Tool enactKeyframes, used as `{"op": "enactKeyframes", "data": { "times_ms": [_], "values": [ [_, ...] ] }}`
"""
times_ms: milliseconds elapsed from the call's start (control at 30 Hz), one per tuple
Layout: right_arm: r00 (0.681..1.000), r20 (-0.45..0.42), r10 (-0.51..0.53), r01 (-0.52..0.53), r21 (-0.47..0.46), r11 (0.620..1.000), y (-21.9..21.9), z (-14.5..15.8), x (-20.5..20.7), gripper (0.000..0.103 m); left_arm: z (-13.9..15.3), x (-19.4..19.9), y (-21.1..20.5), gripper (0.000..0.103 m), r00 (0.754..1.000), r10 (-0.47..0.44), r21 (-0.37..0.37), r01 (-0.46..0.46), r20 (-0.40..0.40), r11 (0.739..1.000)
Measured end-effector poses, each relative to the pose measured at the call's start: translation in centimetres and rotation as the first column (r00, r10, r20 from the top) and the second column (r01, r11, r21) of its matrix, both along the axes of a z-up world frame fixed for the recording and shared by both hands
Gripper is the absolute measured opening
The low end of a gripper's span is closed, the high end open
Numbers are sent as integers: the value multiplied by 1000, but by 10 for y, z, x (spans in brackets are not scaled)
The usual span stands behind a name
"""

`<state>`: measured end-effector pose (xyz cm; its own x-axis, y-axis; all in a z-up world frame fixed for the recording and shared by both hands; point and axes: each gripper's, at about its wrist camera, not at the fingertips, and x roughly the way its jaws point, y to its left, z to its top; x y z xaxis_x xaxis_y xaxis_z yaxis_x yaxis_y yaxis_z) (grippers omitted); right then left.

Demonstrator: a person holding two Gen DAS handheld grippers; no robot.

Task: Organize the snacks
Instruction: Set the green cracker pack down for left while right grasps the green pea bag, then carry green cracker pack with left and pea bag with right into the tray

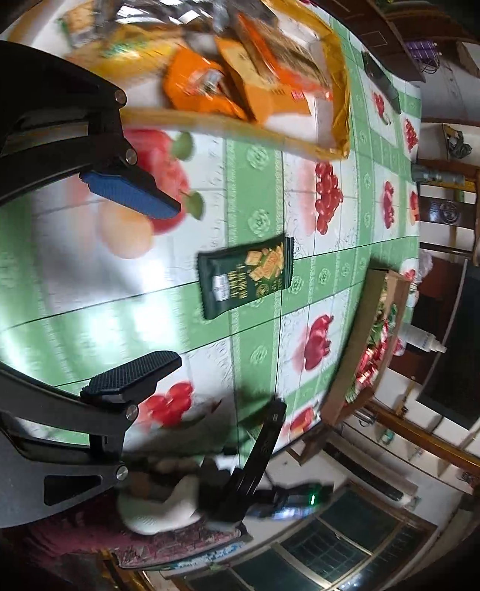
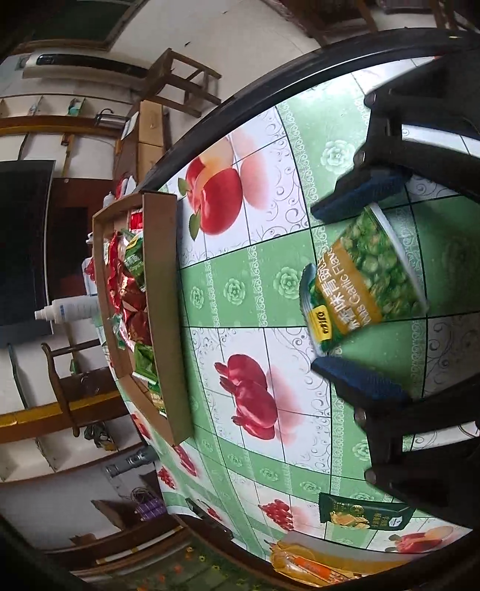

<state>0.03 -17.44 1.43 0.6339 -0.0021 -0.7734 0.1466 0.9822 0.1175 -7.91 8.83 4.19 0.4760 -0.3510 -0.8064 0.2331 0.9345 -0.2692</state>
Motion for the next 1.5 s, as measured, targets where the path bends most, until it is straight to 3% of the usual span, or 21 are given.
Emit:
{"op": "enactKeyframes", "data": {
  "times_ms": [67, 100, 267, 400, 533, 633, 667, 700, 733, 800, 867, 1233, 1500],
  "values": [
    [1000, 10, 5, -6, 10, 1000, -1, 0, -1, 59, -8, 18, -8, 73, 1000, 4, 21, -3, -23, 1000],
    [1000, 10, 6, -6, 6, 1000, -1, 0, 0, 47, -10, 24, -12, 73, 1000, 4, 28, -3, -29, 1000],
    [1000, 14, 11, -11, 14, 1000, -3, 0, 0, 46, -19, 54, -29, 73, 1000, 12, 138, -12, -2, 990],
    [1000, 14, 9, -9, 30, 1000, -3, 1, -1, 46, -29, 68, -43, 75, 999, -8, 270, -3, 40, 963],
    [1000, 14, 3, -4, 69, 998, -8, 1, -2, 46, -34, 73, -44, 93, 997, -48, 262, 31, 57, 964],
    [1000, 16, 2, -4, 85, 996, -9, 1, -2, 46, -35, 72, -47, 94, 995, -75, 257, 56, 64, 965],
    [1000, 17, 4, -5, 89, 996, -9, 1, -3, 46, -34, 69, -48, 93, 994, -89, 260, 68, 68, 963],
    [1000, 18, 6, -7, 92, 996, -8, 1, -3, 46, -33, 66, -50, 82, 992, -102, 261, 78, 78, 962],
    [1000, 18, 8, -10, 90, 996, -7, 1, -3, 46, -30, 62, -53, 65, 989, -120, 264, 92, 91, 960],
    [1000, 20, 14, -16, 87, 996, -5, 1, -3, 46, -26, 59, -57, 43, 986, -139, 265, 109, 97, 958],
    [999, 23, 22, -24, 87, 996, -4, 1, -3, 46, -25, 59, -58, 43, 985, -144, 279, 113, 96, 954],
    [997, 55, 50, -56, 107, 993, 0, 3, -5, 42, -4, 38, -26, 43, 990, -91, 97, 81, 108, 992],
    [994, 86, 62, -73, 126, 989, 1, 5, -8, 39, 13, 11, 15, 43, 989, -8, -1, 8, 147, 1000]
  ]
}}
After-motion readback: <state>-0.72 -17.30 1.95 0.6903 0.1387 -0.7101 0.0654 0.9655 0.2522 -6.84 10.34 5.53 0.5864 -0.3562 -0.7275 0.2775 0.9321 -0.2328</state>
